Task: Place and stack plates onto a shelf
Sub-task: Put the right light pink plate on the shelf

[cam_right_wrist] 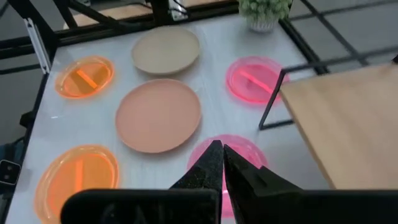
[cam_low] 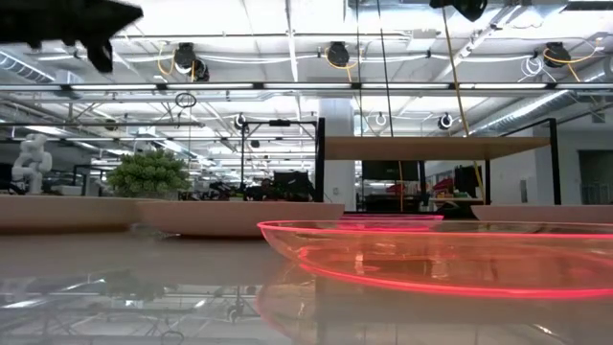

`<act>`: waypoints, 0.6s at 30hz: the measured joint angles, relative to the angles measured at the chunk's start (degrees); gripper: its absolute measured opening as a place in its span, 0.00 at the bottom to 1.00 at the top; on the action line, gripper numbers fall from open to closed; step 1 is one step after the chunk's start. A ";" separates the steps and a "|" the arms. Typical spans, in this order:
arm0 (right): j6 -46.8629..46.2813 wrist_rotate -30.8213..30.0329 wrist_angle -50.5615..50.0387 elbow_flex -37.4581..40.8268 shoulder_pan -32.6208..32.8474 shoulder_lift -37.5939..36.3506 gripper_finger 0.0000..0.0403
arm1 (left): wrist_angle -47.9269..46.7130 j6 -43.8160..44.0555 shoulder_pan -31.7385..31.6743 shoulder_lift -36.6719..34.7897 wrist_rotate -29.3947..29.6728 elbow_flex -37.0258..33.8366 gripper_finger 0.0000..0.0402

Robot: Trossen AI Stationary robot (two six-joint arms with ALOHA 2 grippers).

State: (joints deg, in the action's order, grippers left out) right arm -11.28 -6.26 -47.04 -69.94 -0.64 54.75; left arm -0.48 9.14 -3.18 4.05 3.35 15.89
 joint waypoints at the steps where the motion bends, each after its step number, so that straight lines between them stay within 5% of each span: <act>1: -0.72 0.00 0.02 0.27 0.00 0.17 0.00 | -1.85 0.00 0.00 1.31 -0.59 2.71 0.05; 6: -5.16 -0.08 0.51 3.87 0.97 0.56 0.00 | -10.37 -1.31 0.00 10.63 -6.63 16.22 0.05; 18: -17.27 -2.80 2.09 16.83 7.68 0.55 0.00 | -29.39 -6.27 1.87 34.84 -7.64 40.05 0.05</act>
State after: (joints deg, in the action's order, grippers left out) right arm -28.54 -9.06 -44.94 -53.11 7.03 55.31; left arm -29.87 2.87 -1.31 38.90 -4.29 55.94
